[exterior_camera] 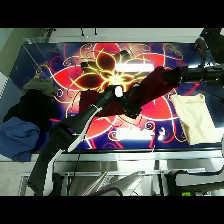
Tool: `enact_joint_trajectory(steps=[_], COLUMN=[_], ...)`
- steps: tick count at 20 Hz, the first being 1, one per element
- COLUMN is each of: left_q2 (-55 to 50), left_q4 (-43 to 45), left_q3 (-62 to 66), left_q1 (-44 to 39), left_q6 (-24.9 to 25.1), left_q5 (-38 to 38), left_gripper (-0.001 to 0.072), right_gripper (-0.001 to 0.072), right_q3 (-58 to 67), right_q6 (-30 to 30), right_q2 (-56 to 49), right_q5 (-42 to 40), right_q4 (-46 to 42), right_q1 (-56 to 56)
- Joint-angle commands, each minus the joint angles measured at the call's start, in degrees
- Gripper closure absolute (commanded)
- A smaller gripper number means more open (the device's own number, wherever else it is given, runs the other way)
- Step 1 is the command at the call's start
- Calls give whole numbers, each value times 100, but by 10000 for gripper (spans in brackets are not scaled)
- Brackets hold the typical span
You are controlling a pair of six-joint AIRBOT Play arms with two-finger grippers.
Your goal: Fold the shirts.
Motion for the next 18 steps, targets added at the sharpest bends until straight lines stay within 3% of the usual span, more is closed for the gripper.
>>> enact_joint_trajectory(steps=[1,2,3,7,11,14,16,17,18], left_q2=[404,715,1110,2474,3324,3668,3775,3788,3786], left_q4=[17,15,17,13,9,9,11,11,13], left_q3=[315,160,-76,-470,-470,-470,-470,-470,-470], left_q1=[190,409,693,2035,3217,3679,3779,3781,3775], left_q6=[13,120,225,234,229,236,240,243,245], left_q5=[-925,-1128,-1250,-1381,-1469,-1617,-1716,-1762,-1821], left_gripper=[544,676,697,697,697,696,697,697,696], right_gripper=[693,693,693,693,693,692,683,531,311], right_q3=[46,46,44,44,44,44,44,46,61], right_q6=[149,195,192,190,188,26,-466,-684,-721], right_q2=[39,35,31,2,-326,-1019,-1652,-1961,-2157], right_q5=[24,-22,-107,-933,-2391,-3880,-5278,-6024,-6500], right_q4=[4,11,9,7,-35,-33,35,197,439], right_q1=[9,42,98,861,2483,3967,4916,5313,5552])
